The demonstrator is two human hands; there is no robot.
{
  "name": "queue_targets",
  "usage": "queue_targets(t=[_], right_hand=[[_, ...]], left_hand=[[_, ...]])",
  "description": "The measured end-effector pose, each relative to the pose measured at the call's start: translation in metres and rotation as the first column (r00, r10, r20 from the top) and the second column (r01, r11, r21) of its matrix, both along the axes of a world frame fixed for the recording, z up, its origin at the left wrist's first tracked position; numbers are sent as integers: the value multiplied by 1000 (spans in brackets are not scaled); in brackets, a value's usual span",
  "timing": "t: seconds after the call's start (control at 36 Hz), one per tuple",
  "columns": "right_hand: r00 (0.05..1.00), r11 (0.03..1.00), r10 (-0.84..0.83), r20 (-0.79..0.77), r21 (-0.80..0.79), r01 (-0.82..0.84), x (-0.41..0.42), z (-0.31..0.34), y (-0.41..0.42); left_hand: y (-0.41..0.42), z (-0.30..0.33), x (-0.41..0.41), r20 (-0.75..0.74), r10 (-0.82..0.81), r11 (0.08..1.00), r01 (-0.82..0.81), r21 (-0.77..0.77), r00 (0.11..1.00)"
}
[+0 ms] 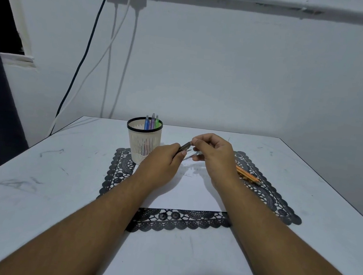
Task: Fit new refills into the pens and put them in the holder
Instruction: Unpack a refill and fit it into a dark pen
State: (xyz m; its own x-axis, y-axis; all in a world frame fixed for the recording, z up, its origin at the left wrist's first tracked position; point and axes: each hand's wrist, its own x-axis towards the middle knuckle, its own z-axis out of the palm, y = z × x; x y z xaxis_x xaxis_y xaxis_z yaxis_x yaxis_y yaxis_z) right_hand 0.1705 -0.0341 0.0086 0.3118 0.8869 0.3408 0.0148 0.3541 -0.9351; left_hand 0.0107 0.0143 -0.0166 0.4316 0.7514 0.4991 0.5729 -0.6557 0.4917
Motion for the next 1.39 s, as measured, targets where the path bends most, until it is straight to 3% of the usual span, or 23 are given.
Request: queue_targets(t=[1.39], right_hand=[[996,999,38,74,9,-39,5,-2,0]], left_hand=[[2,-1,-1,8,-1,1000,1,14,1000]])
